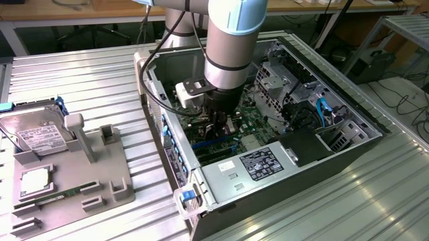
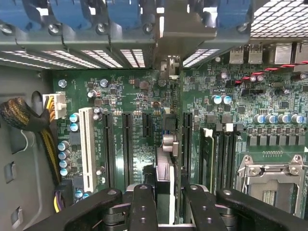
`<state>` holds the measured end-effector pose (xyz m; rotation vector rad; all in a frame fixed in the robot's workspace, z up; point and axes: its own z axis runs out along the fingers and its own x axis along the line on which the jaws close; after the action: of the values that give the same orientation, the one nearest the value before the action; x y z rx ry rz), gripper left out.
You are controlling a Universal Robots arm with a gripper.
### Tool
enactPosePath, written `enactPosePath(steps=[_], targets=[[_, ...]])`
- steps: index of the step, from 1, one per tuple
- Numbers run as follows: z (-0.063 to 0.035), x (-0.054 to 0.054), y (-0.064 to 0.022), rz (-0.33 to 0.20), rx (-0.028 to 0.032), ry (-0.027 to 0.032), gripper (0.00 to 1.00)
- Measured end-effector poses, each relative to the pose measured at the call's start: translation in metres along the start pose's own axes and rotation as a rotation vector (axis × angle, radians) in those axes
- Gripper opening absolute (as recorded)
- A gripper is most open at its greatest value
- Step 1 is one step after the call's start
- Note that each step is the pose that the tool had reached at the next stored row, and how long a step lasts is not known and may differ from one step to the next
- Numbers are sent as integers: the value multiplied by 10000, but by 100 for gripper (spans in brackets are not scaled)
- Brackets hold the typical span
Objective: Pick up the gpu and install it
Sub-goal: 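Insert the gpu into the slot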
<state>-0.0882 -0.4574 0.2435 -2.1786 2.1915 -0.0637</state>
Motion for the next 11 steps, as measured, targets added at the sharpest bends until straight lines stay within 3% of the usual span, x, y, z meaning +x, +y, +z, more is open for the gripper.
enactPosePath(steps=[11], targets=[[102, 1, 6, 0, -58, -3, 28]])
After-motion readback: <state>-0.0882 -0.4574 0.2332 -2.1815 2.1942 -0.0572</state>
